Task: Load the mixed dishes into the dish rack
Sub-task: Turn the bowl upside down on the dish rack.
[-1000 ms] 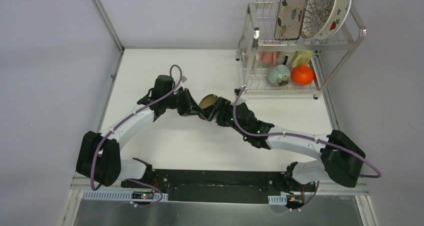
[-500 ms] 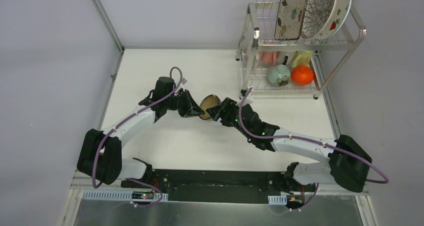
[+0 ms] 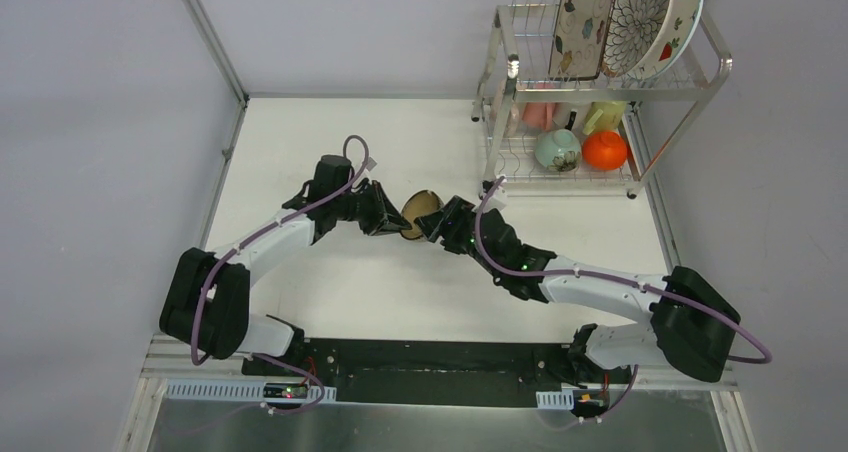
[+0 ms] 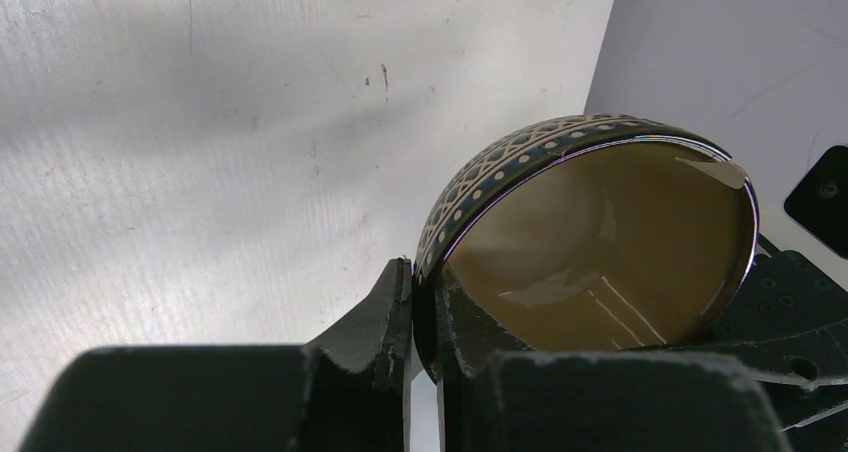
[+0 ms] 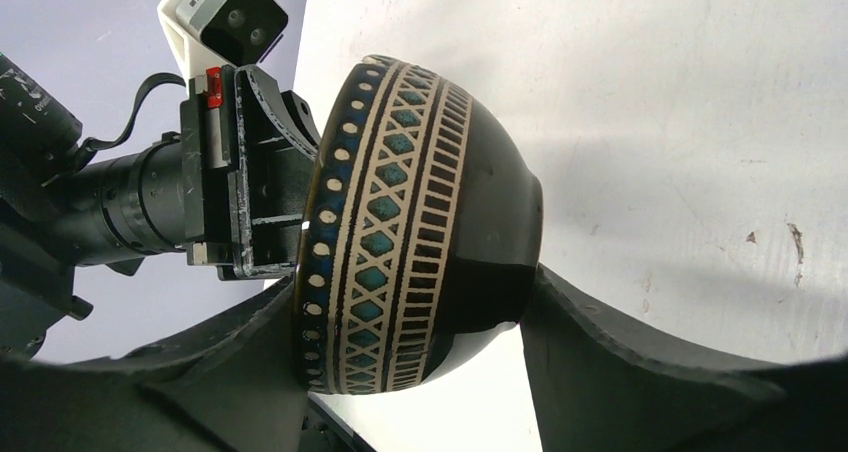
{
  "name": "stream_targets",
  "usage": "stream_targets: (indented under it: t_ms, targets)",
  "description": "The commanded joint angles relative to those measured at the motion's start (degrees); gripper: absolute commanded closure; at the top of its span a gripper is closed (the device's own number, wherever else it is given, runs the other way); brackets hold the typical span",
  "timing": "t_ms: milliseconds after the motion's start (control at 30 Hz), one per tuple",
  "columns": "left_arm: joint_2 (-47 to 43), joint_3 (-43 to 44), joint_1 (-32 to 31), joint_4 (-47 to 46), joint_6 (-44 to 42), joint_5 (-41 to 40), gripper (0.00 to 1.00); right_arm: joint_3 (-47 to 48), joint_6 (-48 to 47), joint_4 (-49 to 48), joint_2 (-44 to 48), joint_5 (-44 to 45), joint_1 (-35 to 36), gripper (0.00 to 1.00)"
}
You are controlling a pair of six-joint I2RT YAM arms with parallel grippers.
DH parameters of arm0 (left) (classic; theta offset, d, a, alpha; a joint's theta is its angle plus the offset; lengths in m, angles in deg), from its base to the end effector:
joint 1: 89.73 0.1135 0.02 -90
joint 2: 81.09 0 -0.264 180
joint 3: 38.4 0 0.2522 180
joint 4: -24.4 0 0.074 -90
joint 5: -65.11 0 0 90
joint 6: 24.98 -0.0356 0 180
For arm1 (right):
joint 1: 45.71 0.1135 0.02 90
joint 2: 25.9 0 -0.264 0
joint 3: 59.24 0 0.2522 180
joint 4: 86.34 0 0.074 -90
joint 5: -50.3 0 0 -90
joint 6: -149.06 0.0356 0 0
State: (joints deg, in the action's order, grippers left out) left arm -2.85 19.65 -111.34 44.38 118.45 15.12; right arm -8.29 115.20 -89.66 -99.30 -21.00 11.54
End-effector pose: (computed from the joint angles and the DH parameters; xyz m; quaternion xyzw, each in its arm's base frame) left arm 0.2521 -0.1245 0.2196 -0.0950 0.8591 -0.4872 0.1250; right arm 0.1608 0.2288 0.2349 0.0864 0.8048 0.4054 0.4248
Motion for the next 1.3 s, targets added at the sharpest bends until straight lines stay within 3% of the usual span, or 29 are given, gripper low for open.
stream_targets:
  t_ms: [0, 267, 667, 833, 1000, 1033, 1267]
  targets:
    - [1.6, -0.5, 0.5, -2.8, -0.9, 3.4, 0.91, -0.7, 1.0, -6.4, 0.1, 0.0, -0.8, 0.53]
    - [3.3, -1.7, 0.5, -3.4, -1.9, 5.0, 0.76, -3.1, 2.2, -6.9, -0.5, -0.6, -2.4, 0.53]
    - [6.3, -1.5, 0.5, -3.6, -3.3, 7.1, 0.64, -6.1, 3.9, -7.1, -0.6, -2.0, -4.5, 0.54]
    - [4.9, 0.3, 0.5, 1.0, -6.3, 6.1, 0.47, -8.0, 3.7, -4.8, 3.0, -1.4, -5.9, 0.56]
    - [3.9, 4.0, 0.5, 8.9, -11.8, 4.8, 0.16, -10.4, 3.4, -1.4, 8.5, 0.0, -7.5, 0.58]
    - [3.6, 4.9, 0.5, 10.5, -13.0, 4.5, 0.05, -10.9, 3.5, -0.7, 9.9, 0.4, -8.0, 0.58]
    - [0.6, 11.1, 0.5, 25.2, -24.6, -0.7, 0.01, -11.0, 0.3, 9.4, 19.8, 2.2, -12.2, 0.58]
